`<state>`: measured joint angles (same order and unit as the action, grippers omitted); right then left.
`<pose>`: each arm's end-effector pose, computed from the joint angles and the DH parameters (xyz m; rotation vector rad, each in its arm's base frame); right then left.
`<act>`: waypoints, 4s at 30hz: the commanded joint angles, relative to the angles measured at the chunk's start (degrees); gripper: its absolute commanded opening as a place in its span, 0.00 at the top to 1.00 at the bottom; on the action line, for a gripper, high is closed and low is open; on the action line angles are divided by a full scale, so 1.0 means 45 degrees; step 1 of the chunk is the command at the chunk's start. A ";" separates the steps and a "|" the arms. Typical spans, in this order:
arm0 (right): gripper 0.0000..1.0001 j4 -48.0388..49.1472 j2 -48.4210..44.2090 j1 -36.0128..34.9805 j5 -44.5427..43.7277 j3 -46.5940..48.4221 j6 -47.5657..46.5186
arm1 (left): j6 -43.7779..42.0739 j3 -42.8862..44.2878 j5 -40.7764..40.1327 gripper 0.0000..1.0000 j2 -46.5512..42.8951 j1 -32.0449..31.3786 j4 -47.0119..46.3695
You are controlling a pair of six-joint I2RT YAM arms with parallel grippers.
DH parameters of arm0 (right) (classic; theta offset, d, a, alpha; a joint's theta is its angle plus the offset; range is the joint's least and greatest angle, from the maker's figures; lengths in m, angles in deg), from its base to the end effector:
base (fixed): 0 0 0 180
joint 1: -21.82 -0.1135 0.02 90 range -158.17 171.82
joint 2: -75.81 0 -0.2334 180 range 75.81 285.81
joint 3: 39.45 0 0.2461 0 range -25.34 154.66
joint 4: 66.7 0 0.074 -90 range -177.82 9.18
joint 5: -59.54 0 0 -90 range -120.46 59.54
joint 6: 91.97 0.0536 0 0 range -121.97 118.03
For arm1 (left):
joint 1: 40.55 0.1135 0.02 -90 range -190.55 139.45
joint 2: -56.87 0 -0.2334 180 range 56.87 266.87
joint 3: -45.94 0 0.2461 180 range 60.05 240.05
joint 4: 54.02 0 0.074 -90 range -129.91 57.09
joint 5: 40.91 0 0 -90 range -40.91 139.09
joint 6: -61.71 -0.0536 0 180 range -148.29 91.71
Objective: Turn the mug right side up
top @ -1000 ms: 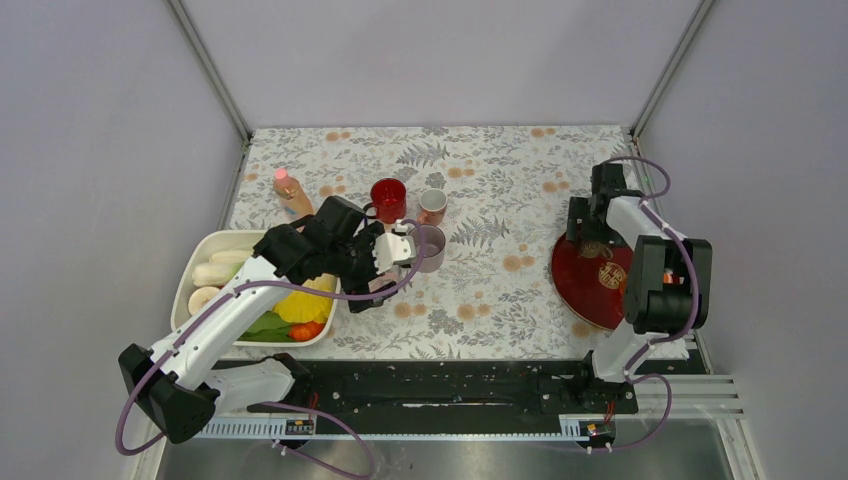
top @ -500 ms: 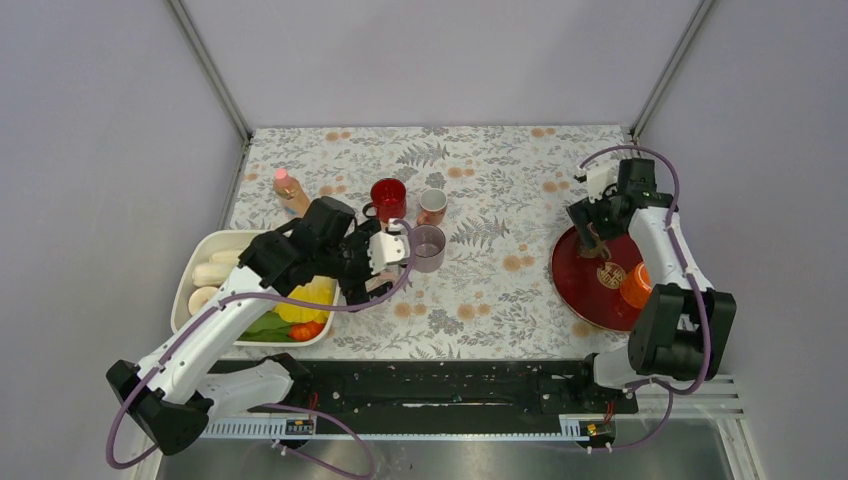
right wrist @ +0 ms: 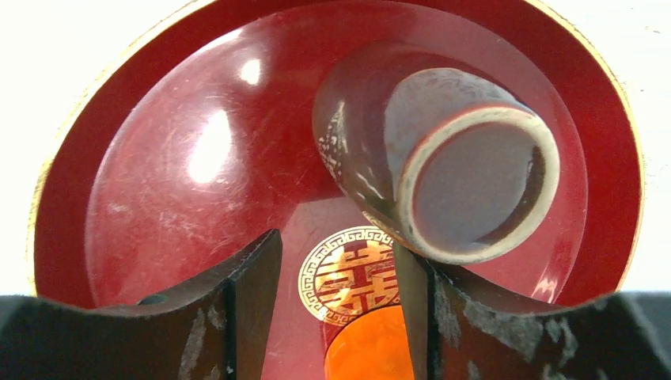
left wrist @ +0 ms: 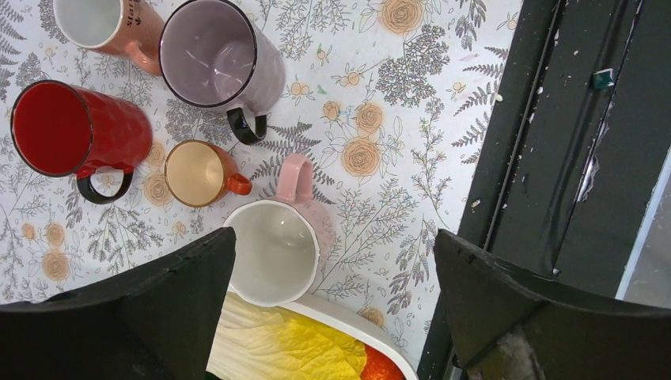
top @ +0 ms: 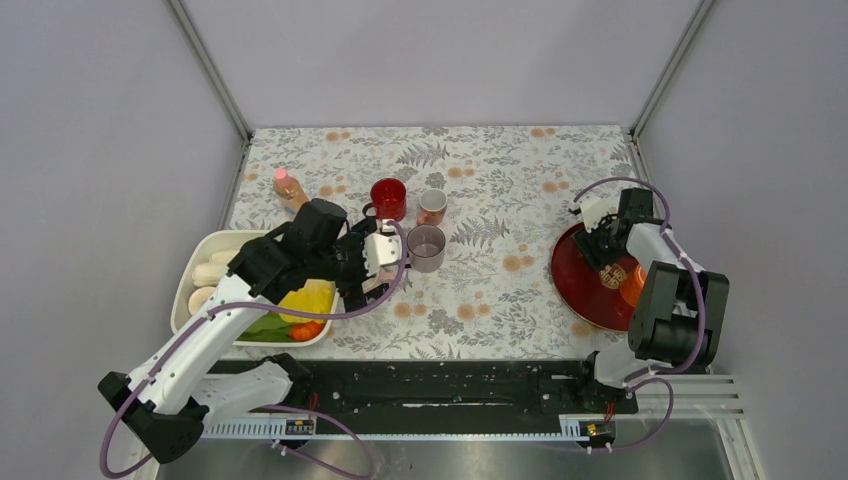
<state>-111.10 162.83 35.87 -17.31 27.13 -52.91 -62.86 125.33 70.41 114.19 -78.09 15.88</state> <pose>0.2863 -0.0591 0.1464 -0.9031 2.4924 -0.0601 0.1509 -0.1405 0.3106 1.5381 1.8197 -0.4709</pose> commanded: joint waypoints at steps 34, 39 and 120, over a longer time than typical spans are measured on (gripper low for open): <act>0.58 0.0426 0.1356 0.1621 0.2336 0.1634 -0.2477 | -0.0097 0.0508 0.0349 0.01 0.0869 0.0383 -0.0347; 0.84 0.0374 0.1516 0.1606 0.2493 0.1527 -0.2452 | -0.0086 0.0538 0.0452 0.01 0.0836 0.0456 -0.0340; 0.01 0.1921 -0.7652 -1.1839 -0.5768 0.0681 1.0377 | 0.2535 0.5332 -0.2092 1.00 0.3636 -0.1698 0.1008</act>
<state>-84.26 129.41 -20.35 -26.01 23.63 -4.15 -36.02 152.30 75.17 129.38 -75.62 7.91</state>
